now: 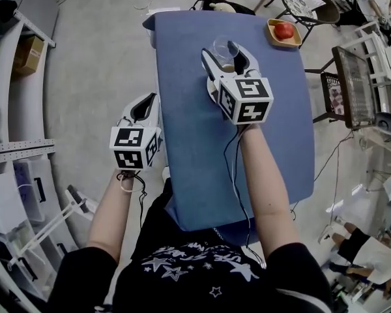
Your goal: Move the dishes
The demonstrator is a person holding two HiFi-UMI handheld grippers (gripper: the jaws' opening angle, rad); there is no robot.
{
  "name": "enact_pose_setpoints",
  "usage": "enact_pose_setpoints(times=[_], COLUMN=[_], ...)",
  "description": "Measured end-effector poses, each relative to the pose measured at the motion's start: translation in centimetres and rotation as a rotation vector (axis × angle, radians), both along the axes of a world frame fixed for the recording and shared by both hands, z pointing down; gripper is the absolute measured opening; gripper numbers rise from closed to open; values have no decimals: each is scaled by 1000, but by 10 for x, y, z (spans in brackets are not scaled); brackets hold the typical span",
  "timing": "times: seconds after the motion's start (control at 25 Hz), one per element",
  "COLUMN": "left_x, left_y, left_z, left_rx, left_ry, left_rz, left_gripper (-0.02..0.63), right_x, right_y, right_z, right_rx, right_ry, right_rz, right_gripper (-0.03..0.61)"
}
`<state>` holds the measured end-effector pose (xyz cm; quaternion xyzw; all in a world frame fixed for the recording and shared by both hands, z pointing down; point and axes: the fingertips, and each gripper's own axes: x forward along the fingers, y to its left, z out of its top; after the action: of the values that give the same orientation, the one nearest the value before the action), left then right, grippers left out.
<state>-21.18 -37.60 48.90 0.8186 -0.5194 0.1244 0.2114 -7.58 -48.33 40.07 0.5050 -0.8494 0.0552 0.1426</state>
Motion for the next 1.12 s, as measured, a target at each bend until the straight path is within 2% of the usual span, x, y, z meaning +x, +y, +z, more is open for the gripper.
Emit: enact_pose_setpoints(times=[0.36,0.76,1.12], left_x=[-19,-24,-22], left_y=[-15,-23,-20], left_z=[11,24,24], left_rx=[-1,-23,-22], left_ry=[0,16,15], left_rz=[1,10,22], left_gripper=[23,23,23], right_x=[-36,-42,-47], right_y=[-32,-47,-39], right_z=[56,86,87], right_rx=[-82,-136,-113], right_ry=[61,122,143], right_rz=[25,55,43], right_gripper=[282,282,284])
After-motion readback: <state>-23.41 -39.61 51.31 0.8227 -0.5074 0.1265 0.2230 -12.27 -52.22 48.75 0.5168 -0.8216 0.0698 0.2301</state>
